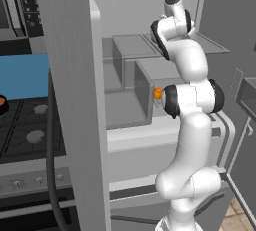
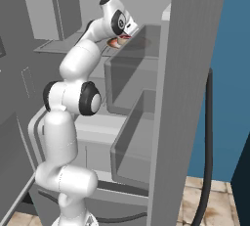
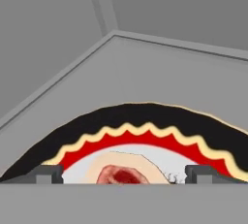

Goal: Retrieve the steak from the fridge and place it on the saucepan with marinade on the stove.

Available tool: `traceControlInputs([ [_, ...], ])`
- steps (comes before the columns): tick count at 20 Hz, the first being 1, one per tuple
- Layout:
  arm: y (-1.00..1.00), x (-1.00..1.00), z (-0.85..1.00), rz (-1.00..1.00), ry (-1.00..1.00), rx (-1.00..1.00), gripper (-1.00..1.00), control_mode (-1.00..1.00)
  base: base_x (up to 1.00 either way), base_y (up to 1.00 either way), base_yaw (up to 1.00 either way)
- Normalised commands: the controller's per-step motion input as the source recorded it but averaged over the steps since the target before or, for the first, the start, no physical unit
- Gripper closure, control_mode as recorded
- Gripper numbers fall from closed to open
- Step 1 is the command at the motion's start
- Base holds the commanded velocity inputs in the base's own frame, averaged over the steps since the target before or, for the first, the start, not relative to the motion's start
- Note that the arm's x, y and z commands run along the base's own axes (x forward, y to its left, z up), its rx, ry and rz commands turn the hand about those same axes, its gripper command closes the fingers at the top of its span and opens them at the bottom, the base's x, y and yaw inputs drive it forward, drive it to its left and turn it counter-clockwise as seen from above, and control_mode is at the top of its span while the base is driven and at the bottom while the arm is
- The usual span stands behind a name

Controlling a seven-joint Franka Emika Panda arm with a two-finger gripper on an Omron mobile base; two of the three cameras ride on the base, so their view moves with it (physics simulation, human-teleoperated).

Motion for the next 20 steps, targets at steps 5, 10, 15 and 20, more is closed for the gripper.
traceControlInputs([
  [5,-0.16,-0.01,-0.19,-0.05,0.00,0.01,-1.00,-1.00,0.00,0.00,0.00],
  [10,-0.03,0.00,-0.10,-0.06,0.00,0.02,-1.00,-1.00,0.00,0.00,0.00],
  [15,0.00,0.00,-0.04,-0.04,0.00,0.00,-1.00,-1.00,0.00,0.00,0.00],
  [20,0.00,0.00,0.00,-0.02,0.00,0.01,-1.00,-1.00,0.00,0.00,0.00],
])
